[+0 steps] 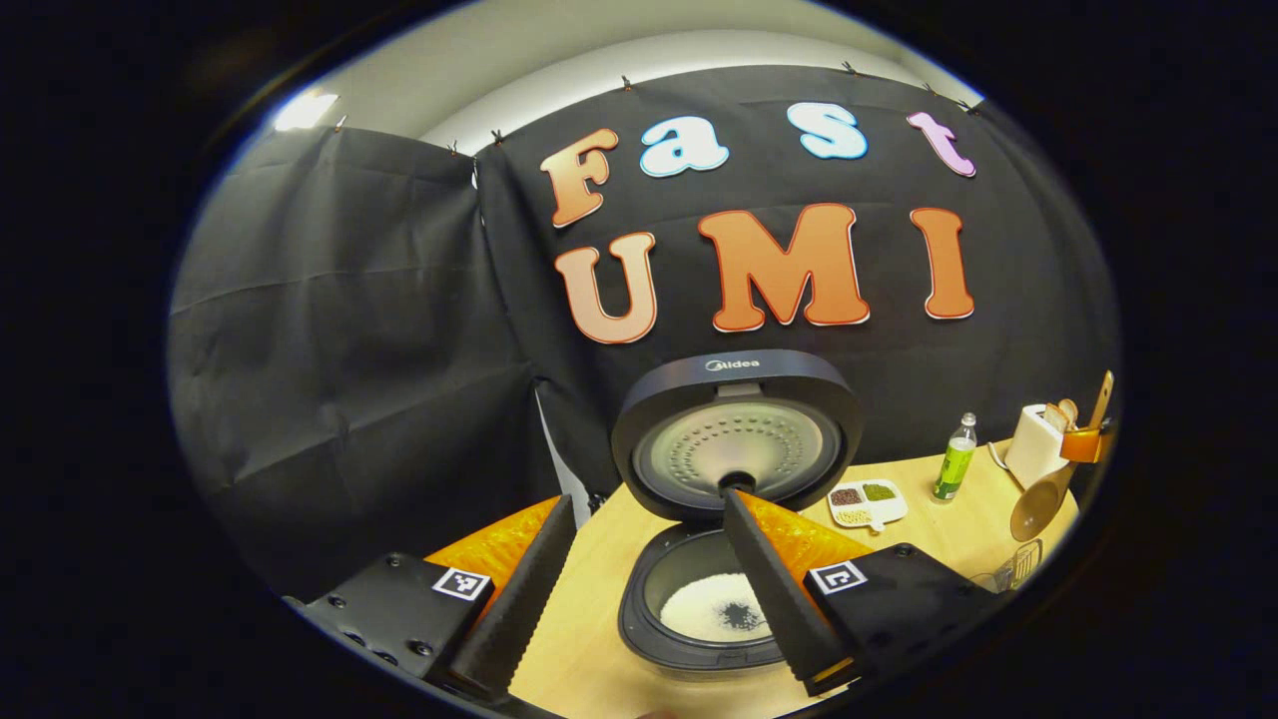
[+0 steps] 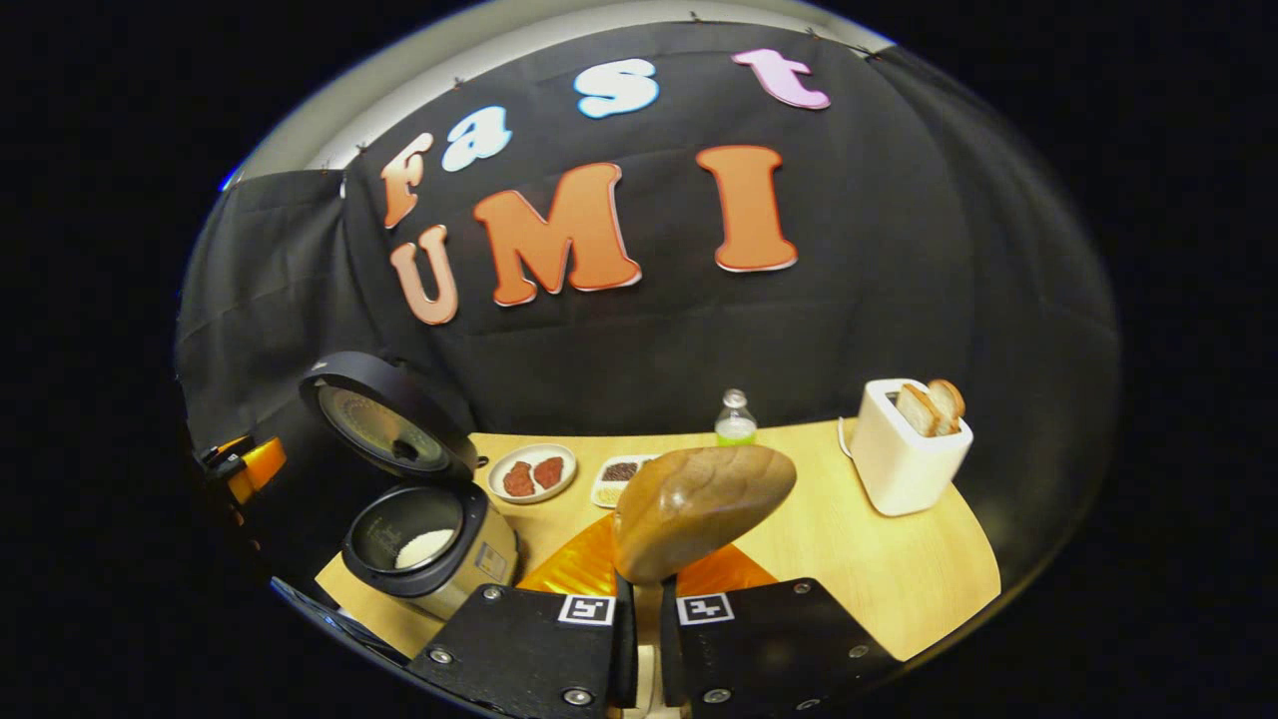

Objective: Close the left gripper, press the button to open the rice cooker; take a wooden spoon from the chopstick holder with the right hand, scoop a spoonful of rice and pour it into the rice cooker, then put the wooden spoon back into the chopstick holder.

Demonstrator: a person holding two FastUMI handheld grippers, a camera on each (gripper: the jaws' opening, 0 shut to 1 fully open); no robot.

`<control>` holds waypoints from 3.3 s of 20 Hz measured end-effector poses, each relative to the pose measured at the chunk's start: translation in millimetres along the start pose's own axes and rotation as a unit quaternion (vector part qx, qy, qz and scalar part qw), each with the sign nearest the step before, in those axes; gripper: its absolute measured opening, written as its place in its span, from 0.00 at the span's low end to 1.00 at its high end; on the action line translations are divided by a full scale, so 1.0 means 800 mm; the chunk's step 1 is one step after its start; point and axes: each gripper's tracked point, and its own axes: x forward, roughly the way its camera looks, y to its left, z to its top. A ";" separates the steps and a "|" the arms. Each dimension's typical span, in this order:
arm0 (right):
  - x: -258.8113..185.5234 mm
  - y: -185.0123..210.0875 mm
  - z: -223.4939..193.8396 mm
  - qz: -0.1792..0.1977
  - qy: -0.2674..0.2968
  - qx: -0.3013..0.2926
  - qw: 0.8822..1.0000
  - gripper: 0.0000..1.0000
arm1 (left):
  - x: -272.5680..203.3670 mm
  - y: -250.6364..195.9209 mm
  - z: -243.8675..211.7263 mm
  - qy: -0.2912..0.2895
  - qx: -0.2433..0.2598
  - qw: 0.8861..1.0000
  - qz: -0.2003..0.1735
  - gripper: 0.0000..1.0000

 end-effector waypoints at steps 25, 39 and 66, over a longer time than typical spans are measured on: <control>-0.001 -0.128 -0.156 -0.099 0.109 0.117 0.982 0.10 | 0.003 -0.054 0.060 0.003 0.009 0.999 -0.034 1.00; -0.045 -0.164 -0.066 -0.132 0.061 0.076 0.986 0.77 | 0.156 -0.066 0.140 0.049 -0.025 0.998 -0.042 0.99; 0.022 -0.034 0.036 -0.022 0.022 -0.035 0.999 0.80 | 0.065 -0.086 -0.155 0.408 -0.020 0.909 -0.078 0.98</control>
